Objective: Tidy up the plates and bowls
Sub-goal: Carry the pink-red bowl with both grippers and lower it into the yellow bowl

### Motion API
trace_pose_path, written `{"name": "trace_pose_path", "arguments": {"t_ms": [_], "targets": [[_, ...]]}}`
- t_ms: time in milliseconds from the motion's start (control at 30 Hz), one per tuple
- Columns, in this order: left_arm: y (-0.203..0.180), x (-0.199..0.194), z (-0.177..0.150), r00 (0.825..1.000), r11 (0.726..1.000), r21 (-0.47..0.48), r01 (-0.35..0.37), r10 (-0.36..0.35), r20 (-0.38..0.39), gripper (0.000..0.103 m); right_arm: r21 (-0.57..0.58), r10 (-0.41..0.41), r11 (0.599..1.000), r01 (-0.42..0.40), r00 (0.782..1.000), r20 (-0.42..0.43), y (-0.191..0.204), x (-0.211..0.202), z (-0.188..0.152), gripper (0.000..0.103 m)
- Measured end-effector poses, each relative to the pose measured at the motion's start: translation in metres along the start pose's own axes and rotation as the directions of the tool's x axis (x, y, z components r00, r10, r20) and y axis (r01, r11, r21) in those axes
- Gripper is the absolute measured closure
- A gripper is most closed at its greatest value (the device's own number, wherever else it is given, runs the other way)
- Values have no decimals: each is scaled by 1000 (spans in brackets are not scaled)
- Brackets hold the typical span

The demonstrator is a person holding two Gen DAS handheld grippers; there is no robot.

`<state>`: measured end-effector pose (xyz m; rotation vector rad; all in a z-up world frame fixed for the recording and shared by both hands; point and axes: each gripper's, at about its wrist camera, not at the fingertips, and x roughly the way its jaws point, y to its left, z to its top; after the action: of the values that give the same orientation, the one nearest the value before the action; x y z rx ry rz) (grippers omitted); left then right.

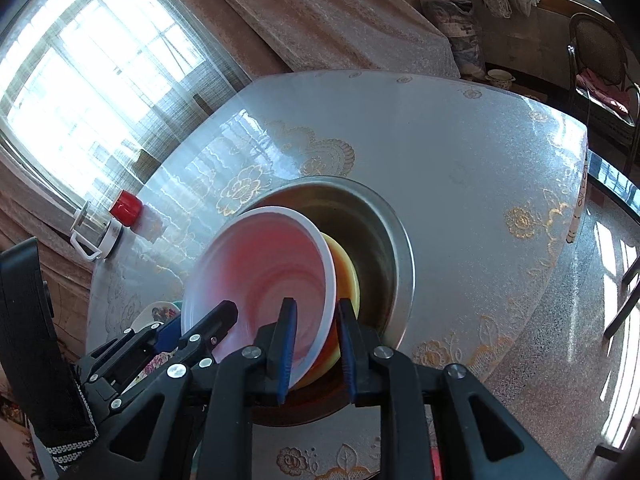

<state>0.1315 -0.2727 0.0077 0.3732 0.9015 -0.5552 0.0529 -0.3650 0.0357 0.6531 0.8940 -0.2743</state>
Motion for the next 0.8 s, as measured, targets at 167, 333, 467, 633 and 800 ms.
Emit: {"name": "trace_pose_path", "arguments": {"t_ms": [167, 333, 467, 633, 800], "targets": [[0, 8, 4, 1000, 1000, -8, 7, -7, -21, 83, -7, -29, 1000, 29, 1000, -8, 2, 9, 5, 80], [-1, 23, 13, 999, 1000, -18, 5, -6, -35, 83, -8, -40, 999, 40, 999, 18, 2, 9, 11, 80], [2, 28, 15, 998, 999, -38, 25, -27, -48, 83, 9, -21, 1000, 20, 999, 32, -1, 8, 15, 79], [12, 24, 14, 998, 995, -77, 58, -60, -23, 81, 42, -2, 999, -2, 995, 95, -9, -4, 15, 73], [13, 21, 13, 998, 995, -86, 55, -56, -18, 81, 58, 9, 998, -15, 994, 109, -10, -8, 15, 73]]}}
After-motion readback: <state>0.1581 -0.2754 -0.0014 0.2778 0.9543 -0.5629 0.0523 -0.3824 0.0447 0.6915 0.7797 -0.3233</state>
